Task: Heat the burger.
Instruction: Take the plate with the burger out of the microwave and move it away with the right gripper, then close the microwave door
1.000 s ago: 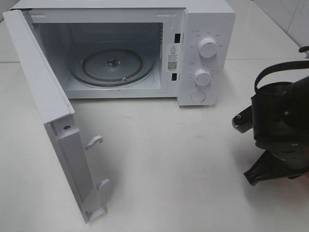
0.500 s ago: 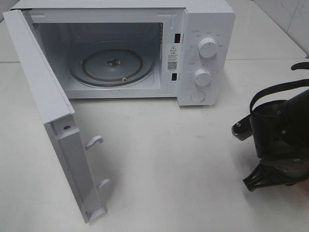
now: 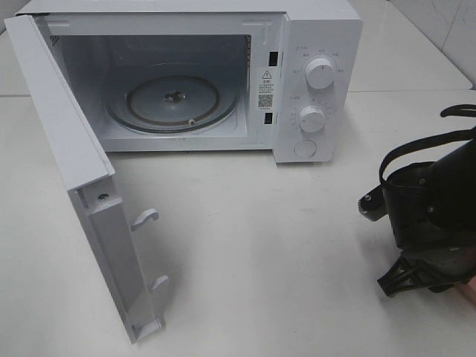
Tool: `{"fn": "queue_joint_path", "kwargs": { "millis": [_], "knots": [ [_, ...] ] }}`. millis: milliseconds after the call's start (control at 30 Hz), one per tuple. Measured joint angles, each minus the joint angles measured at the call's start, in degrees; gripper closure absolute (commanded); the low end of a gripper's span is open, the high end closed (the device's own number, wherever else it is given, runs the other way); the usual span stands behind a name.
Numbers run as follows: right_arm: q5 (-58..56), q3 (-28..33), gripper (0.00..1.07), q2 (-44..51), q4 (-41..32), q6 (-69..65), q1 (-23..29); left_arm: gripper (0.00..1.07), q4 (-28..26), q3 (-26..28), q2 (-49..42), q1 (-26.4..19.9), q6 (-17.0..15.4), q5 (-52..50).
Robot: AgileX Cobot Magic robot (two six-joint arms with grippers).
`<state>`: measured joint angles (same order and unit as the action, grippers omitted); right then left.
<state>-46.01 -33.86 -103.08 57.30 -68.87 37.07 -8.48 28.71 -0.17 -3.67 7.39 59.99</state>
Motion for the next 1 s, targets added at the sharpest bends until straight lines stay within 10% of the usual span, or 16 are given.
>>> {"fn": "queue_joint_path", "kwargs": {
  "millis": [400,733,1000],
  "knots": [
    [1.38,0.11,0.54,8.59,-7.33,9.80,0.00,0.03,0.00,0.00,0.00,0.00,0.00,0.00],
    [2.81,0.17,0.27,24.24,-26.53,35.64,0.00,0.03,0.00,0.00,0.00,0.00,0.00,0.00],
    [-1.09,-3.38,0.27,34.43,-38.96,47.67,0.00,0.03,0.00,0.00,0.00,0.00,0.00,0.00]
  ]
}}
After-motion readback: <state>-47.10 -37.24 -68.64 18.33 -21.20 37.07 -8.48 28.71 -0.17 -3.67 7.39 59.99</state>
